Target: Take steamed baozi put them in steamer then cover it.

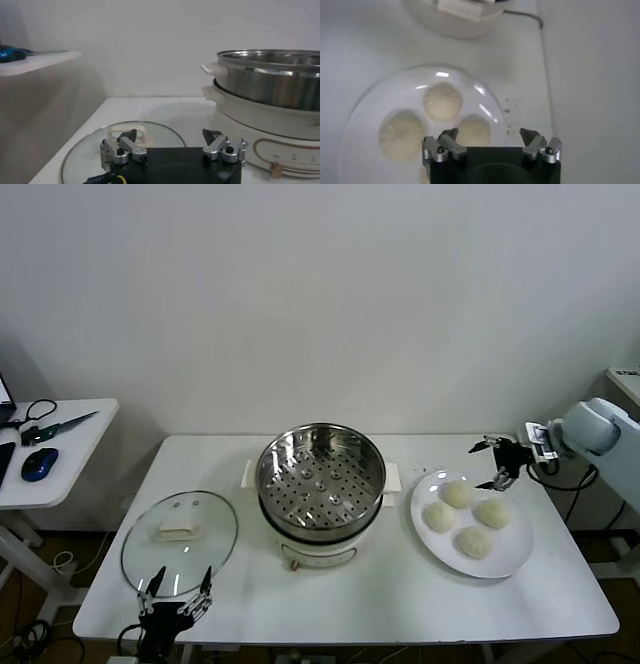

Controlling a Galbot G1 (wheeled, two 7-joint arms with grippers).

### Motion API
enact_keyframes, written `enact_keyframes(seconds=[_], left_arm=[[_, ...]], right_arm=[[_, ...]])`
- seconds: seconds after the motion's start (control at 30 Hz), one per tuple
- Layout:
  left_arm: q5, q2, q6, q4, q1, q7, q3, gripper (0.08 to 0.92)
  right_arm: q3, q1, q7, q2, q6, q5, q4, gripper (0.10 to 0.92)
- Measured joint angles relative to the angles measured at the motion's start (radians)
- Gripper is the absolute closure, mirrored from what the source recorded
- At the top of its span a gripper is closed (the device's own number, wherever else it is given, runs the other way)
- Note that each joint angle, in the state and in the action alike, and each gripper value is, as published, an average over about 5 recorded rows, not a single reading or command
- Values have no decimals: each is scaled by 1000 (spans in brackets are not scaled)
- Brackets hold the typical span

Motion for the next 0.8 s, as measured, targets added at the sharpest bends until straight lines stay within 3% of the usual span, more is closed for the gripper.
enact_keyframes(seconds=[0.8], left_arm=[[2,-8,-9,16,11,0,6,177]], right_arm=[[-42,-55,-13,300,-12,-112,-394,203]])
